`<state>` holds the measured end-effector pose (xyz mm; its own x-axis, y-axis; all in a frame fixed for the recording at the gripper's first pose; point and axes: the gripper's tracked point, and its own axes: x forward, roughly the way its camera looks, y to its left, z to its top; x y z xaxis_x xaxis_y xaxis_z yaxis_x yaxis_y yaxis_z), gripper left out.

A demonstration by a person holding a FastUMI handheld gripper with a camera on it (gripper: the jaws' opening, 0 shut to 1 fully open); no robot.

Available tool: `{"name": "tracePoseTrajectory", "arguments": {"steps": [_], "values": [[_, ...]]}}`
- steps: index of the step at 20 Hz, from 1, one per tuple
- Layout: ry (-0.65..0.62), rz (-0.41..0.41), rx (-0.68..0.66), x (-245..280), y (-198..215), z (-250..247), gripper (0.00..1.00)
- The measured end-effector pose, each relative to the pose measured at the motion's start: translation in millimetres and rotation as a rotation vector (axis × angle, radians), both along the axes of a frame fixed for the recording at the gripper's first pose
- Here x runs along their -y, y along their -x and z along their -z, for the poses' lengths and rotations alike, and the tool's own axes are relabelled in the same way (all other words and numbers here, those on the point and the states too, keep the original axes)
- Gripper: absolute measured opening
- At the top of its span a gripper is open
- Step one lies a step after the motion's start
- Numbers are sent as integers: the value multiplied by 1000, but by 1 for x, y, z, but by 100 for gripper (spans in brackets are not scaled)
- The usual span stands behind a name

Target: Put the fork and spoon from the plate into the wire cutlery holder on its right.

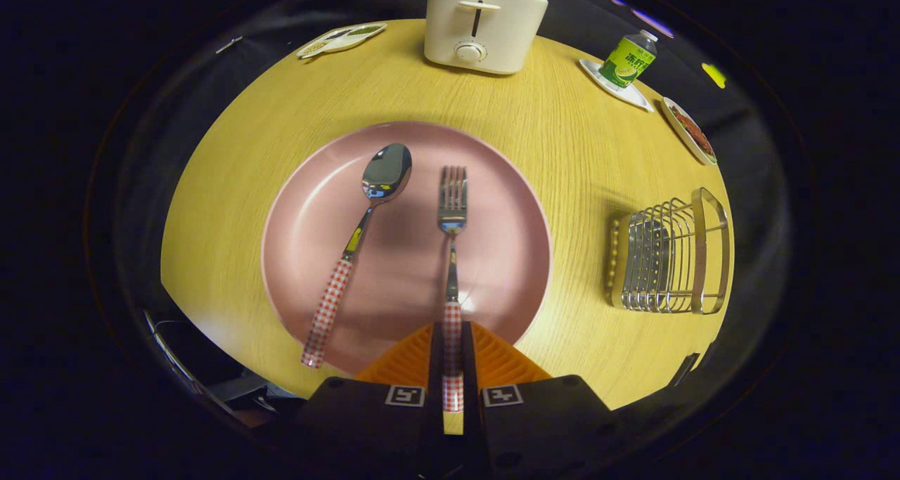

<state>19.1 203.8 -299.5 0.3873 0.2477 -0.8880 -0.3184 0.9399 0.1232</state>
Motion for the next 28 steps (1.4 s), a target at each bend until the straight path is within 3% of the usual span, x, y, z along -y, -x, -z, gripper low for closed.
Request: {"name": "tracePoseTrajectory", "arguments": {"steps": [6,11,16,21,28], "values": [[-103,1,14,14,4,-26,13],[-122,-102,36,67,13,-70,13],[-186,-141,-125,143,30,-121,13],[47,-220,-217,230,4,-130,13],[285,-367,-473,251,-5,-117,13]]}}
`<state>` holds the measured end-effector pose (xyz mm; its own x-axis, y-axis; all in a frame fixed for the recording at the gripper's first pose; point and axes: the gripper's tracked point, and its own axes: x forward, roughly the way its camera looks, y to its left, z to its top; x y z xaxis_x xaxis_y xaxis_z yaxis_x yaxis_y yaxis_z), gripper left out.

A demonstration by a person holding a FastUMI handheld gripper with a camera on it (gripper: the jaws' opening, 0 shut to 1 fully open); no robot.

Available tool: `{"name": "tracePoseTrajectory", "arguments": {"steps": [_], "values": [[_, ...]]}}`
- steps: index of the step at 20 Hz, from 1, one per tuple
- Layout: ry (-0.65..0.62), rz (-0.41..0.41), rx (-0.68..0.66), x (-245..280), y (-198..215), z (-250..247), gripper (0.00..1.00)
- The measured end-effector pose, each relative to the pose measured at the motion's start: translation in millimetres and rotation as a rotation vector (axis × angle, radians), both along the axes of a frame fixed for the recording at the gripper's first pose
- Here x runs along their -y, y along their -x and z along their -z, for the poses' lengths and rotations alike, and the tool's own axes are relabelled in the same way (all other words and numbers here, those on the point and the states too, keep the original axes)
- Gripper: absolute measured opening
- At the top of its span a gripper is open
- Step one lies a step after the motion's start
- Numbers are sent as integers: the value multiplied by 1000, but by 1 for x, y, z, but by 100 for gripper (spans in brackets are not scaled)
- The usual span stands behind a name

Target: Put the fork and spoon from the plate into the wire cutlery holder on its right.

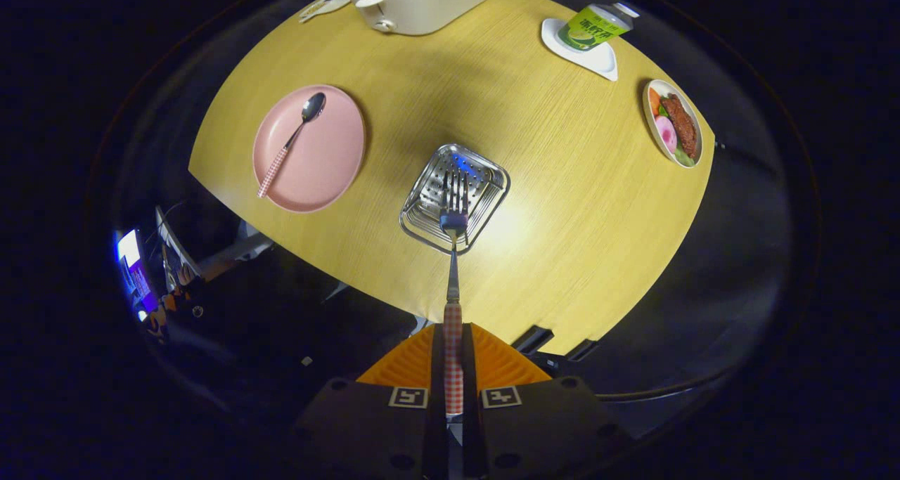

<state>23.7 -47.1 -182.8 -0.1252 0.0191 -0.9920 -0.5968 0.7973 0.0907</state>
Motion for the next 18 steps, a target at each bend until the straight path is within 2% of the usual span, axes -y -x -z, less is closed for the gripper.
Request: {"name": "tracePoseTrajectory", "arguments": {"steps": [4,7,12,18], "values": [[137,-70,-110,3,-2,13,13],[217,-105,-140,-2,-11,25,13],[264,-101,-187,-13,-21,43,13],[246,-79,-189,-18,-27,51,16]]}}
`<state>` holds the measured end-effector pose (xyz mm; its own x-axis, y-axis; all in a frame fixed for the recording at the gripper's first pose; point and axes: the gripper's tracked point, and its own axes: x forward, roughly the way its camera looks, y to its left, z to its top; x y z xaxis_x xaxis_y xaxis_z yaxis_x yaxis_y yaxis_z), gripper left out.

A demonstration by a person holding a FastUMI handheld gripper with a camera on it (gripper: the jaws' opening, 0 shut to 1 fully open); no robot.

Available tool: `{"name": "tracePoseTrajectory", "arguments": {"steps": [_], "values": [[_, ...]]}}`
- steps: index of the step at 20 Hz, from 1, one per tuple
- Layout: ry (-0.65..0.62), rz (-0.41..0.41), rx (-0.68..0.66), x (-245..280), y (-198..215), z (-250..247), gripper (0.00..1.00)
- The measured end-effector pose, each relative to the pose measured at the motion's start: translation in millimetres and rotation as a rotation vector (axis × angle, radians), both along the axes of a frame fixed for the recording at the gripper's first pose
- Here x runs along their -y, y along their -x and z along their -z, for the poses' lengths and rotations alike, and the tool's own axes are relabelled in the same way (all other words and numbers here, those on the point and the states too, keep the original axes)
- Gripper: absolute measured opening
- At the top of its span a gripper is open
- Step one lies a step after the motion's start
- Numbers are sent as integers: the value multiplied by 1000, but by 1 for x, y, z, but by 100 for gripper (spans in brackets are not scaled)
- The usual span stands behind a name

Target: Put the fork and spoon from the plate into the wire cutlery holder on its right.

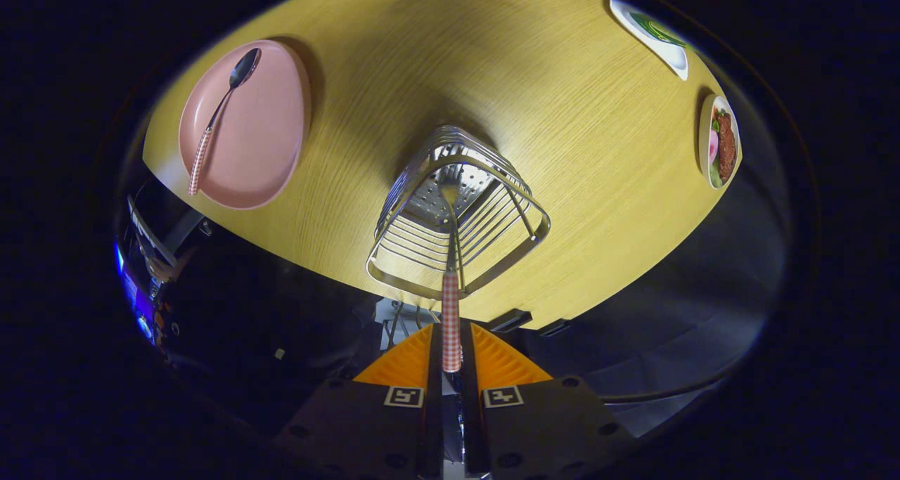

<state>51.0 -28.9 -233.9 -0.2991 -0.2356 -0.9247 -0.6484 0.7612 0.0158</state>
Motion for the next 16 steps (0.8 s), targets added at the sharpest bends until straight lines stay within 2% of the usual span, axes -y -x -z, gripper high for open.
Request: {"name": "tracePoseTrajectory", "arguments": {"steps": [5,9,12,14,16], "values": [[-64,17,51,-2,-5,-1,19],[-142,-9,96,-3,-3,-24,19],[-266,8,197,-16,-9,-56,20],[-384,50,269,-37,-10,-76,22],[-499,95,324,-61,-6,-96,20]]}}
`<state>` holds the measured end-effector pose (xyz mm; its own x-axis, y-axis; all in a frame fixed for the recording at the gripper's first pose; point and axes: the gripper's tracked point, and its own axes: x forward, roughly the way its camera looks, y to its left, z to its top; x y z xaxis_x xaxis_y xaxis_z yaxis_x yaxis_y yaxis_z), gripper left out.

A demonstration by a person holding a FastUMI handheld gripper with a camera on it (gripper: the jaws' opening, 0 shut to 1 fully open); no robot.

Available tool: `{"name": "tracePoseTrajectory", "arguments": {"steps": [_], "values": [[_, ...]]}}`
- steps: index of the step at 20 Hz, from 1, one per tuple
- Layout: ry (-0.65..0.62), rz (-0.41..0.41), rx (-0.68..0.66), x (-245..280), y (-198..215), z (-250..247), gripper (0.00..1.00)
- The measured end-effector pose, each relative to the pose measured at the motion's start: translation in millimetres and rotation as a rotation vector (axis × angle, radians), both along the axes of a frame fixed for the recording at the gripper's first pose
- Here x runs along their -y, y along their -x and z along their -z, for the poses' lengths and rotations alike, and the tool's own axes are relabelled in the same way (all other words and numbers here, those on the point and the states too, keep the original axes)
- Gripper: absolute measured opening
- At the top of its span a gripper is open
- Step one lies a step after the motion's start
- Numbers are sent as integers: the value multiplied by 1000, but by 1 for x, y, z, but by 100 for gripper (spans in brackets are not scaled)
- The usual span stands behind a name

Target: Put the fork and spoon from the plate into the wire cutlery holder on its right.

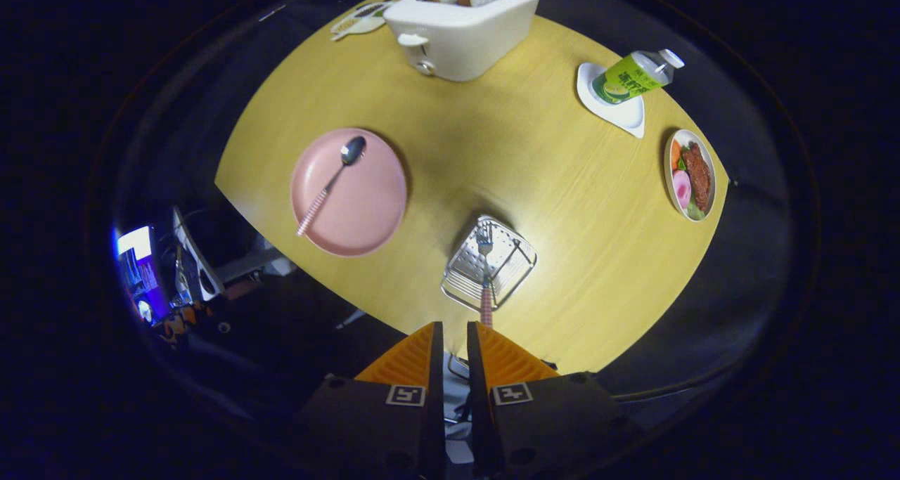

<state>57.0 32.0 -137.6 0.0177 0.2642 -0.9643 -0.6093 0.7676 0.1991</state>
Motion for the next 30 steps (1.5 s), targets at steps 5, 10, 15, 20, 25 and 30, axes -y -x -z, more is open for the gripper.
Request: {"name": "tracePoseTrajectory", "arguments": {"steps": [5,10,15,20,25,30], "values": [[-216,78,81,-64,18,-22,28],[-378,190,86,-136,36,-11,58],[-410,327,12,-192,48,41,58],[-353,370,-36,-232,63,90,58],[-285,399,5,-253,59,120,58],[-239,426,15,-259,55,139,47]]}}
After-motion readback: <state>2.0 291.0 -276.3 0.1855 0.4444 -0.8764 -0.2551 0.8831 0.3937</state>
